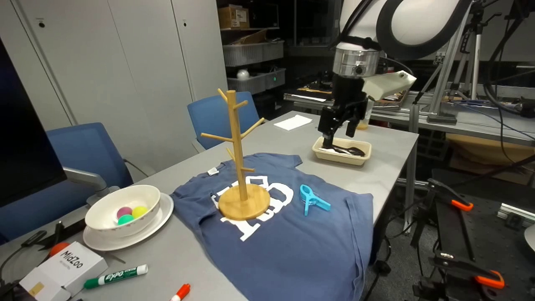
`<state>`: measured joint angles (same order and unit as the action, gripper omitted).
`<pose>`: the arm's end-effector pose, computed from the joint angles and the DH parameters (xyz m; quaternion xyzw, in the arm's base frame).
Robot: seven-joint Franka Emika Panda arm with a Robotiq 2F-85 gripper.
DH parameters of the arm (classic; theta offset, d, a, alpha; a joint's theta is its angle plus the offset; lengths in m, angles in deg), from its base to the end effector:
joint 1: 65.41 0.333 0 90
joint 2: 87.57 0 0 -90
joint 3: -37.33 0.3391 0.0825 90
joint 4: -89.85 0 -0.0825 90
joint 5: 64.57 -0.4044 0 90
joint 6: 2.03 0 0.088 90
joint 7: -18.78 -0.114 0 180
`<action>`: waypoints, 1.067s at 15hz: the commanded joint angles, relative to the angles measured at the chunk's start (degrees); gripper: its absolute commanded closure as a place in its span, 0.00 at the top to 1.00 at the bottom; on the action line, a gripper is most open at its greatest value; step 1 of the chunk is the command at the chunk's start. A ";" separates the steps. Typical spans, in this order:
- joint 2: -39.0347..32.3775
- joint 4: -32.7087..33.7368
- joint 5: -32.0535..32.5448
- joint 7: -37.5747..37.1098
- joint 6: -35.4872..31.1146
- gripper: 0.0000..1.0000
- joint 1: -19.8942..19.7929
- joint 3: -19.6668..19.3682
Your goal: Hang the peg on the stand
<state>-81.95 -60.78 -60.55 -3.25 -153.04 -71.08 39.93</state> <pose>0.4472 -0.0227 0.2903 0.9806 -0.1878 0.0549 0.0119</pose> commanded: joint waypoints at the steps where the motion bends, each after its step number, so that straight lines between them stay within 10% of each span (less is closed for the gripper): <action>1: -8.77 3.69 0.63 -4.00 -6.02 1.00 0.32 -1.55; 16: -29.10 13.30 -13.83 -4.19 -14.05 1.00 7.16 -2.85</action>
<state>-107.47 -49.70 -71.57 -8.31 -165.18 -65.59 37.50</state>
